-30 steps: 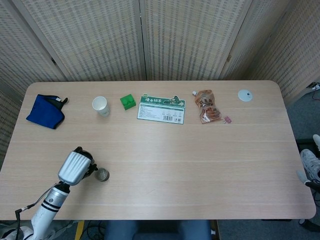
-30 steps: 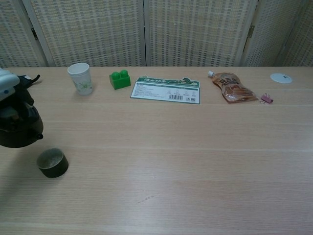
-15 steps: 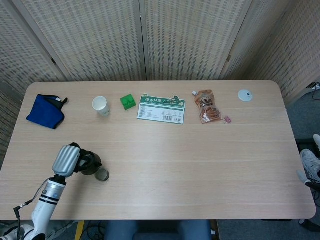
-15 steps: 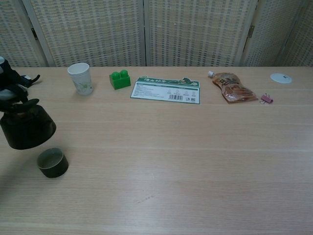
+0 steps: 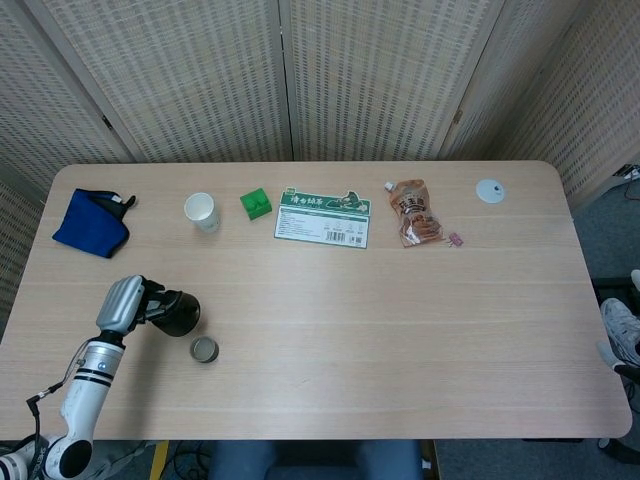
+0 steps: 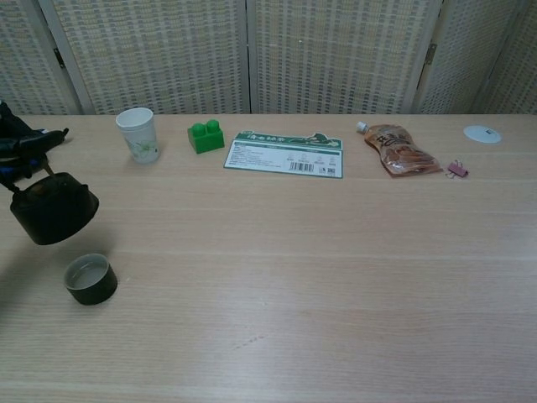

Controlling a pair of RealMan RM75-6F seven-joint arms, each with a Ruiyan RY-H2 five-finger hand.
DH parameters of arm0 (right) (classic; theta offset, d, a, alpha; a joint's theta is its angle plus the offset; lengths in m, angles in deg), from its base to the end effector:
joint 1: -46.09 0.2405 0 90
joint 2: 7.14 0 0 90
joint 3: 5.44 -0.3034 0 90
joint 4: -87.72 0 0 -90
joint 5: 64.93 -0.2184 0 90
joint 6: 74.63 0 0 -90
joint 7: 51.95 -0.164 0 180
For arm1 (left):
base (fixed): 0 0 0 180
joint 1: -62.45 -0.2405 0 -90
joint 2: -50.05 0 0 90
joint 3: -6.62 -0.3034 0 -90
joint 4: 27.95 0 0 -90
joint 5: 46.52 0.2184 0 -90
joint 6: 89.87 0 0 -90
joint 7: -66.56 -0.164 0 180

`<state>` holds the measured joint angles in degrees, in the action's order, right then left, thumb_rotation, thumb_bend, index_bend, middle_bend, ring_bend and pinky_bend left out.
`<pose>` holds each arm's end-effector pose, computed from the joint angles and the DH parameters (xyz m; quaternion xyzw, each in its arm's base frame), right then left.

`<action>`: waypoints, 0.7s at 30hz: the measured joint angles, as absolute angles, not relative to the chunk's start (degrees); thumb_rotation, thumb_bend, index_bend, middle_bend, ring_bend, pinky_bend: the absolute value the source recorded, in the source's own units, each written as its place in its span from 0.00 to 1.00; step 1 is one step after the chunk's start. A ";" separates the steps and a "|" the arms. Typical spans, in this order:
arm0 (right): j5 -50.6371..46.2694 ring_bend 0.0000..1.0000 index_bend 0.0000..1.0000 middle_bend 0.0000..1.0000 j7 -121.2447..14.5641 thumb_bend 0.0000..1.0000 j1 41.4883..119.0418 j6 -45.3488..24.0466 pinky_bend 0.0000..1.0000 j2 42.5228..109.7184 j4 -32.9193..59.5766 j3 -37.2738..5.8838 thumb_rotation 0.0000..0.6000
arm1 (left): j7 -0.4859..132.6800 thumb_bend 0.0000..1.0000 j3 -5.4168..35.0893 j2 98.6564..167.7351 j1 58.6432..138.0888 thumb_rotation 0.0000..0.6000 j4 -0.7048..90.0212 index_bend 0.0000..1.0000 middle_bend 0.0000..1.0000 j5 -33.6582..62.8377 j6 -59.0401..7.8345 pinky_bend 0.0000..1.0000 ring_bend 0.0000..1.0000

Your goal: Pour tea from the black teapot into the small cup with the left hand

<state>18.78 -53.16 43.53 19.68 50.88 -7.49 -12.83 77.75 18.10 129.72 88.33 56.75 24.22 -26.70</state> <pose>-0.3622 -0.1718 0.2445 0.5195 -0.3436 0.4044 0.6697 -0.2919 0.3555 0.0590 -0.5595 -0.5273 -0.4666 0.4373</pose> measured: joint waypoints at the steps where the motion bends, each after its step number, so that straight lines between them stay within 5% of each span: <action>1: 18.75 0.00 0.07 0.08 -53.18 0.14 43.56 19.62 0.00 50.90 -7.44 -12.84 1.00 | 77.70 0.26 18.21 129.91 88.48 0.35 56.28 1.00 1.00 24.04 -26.86 0.47 0.98; 12: 18.44 0.00 0.07 0.08 -53.39 0.14 43.69 19.18 0.00 51.08 -7.06 -12.90 1.00 | 74.79 0.21 18.02 133.03 90.62 0.15 48.95 1.00 1.00 24.79 -27.85 0.46 0.94; 21: 18.27 0.00 0.07 0.08 -53.53 0.14 43.90 18.81 0.00 51.16 -6.74 -12.98 1.00 | 72.57 0.20 17.07 135.11 91.61 0.14 44.67 0.99 1.00 26.37 -27.85 0.44 0.93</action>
